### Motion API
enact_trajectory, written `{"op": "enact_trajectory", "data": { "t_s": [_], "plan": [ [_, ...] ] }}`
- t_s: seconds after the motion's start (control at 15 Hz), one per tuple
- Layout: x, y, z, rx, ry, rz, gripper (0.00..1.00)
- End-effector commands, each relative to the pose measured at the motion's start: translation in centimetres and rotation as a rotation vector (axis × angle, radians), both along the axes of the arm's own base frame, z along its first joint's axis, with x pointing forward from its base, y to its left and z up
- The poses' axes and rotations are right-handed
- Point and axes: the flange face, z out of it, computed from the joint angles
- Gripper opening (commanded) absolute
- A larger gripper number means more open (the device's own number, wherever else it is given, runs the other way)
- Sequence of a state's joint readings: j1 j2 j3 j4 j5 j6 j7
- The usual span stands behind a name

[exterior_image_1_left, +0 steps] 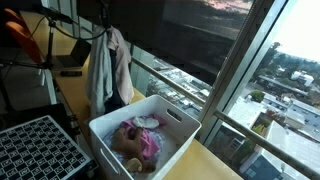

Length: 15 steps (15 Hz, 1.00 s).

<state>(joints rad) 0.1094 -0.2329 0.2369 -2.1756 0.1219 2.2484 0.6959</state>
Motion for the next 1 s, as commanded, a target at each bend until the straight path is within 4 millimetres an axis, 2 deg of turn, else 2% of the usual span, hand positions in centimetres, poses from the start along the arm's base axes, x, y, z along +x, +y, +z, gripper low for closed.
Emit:
{"op": "enact_trajectory", "data": {
  "t_s": [0.0,0.33,0.4,0.47,0.67,0.93],
  "plan": [
    [0.4,0.7,-1.7,-0.013,-0.048,0.032,0.04],
    [2.3,1.2,-4.7,-0.036,-0.06,0.047,0.04],
    [2.6,1.2,-5.1,-0.044,-0.054,0.049,0.42],
    [2.9,1.0,-5.6,-0.055,-0.043,0.046,0.43],
    [3.9,0.1,-6.6,-0.097,0.008,0.029,0.64],
    [5.3,-2.1,-6.7,-0.124,0.038,-0.004,0.92]
  ]
}}
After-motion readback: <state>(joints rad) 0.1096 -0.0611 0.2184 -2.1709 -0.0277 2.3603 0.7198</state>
